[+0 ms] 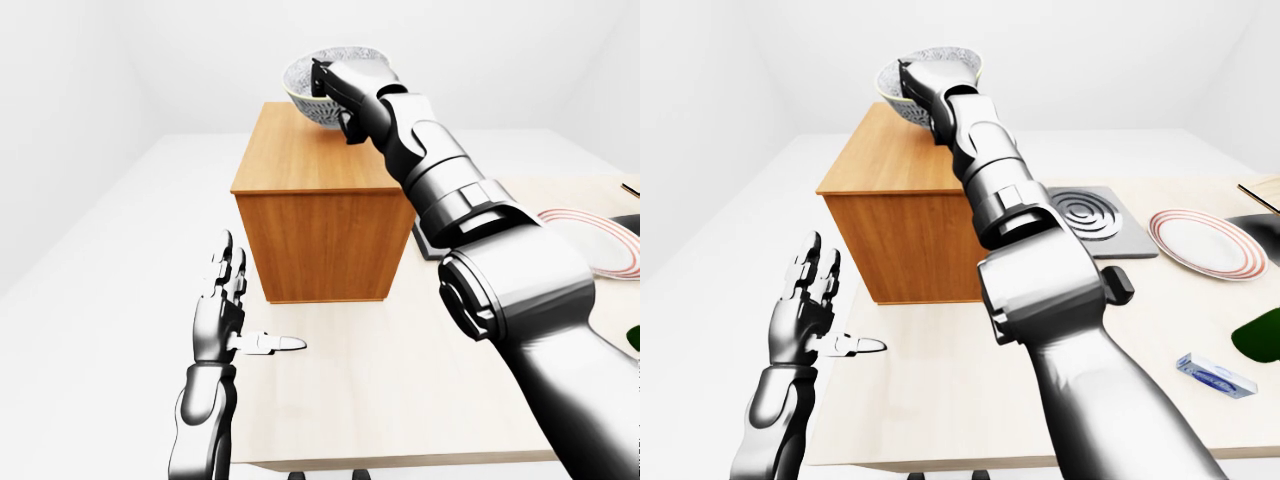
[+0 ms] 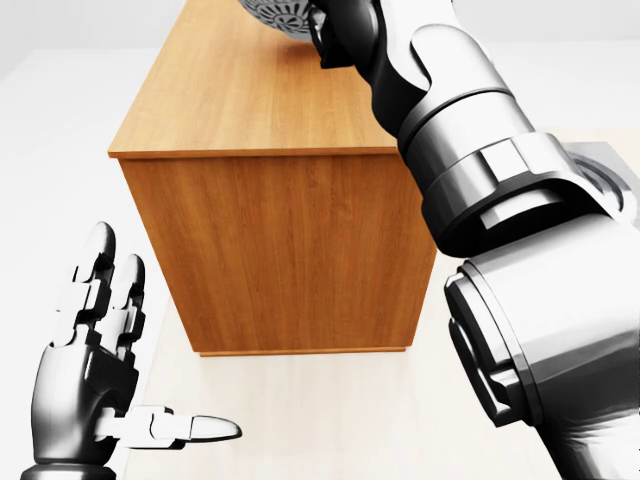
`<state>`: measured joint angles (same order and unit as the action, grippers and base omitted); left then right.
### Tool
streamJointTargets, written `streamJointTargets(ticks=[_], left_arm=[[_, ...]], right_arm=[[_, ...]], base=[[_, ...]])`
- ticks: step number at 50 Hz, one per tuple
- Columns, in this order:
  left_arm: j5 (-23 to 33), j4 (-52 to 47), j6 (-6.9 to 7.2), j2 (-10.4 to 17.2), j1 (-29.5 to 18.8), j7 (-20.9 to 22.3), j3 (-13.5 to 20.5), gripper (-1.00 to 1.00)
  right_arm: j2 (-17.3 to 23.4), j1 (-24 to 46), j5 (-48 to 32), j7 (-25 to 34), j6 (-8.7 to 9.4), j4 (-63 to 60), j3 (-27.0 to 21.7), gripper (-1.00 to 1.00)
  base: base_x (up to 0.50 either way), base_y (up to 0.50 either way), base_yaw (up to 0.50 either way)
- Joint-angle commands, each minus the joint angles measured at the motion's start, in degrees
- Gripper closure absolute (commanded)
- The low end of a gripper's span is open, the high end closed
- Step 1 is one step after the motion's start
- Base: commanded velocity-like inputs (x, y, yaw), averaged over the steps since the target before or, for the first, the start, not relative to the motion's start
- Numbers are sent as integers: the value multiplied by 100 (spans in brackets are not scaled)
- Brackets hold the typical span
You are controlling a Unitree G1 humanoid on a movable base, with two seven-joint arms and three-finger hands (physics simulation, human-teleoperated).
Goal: Put the bowl on the top of the cabinet.
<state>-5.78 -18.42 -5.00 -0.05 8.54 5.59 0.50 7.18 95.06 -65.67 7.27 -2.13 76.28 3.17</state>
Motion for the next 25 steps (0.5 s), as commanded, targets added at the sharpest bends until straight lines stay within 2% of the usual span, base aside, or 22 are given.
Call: streamJointTargets(ticks=[1, 25], left_arm=[[-9, 17, 0, 3, -16, 17, 4, -100], [-29, 2, 0, 4, -22, 35, 22, -100]], right_arm=[[-131, -157, -313, -151, -26, -89, 11, 100], [-157, -213, -303, -98, 7, -90, 15, 100]], base=[[0, 0, 0], [0, 0, 0]])
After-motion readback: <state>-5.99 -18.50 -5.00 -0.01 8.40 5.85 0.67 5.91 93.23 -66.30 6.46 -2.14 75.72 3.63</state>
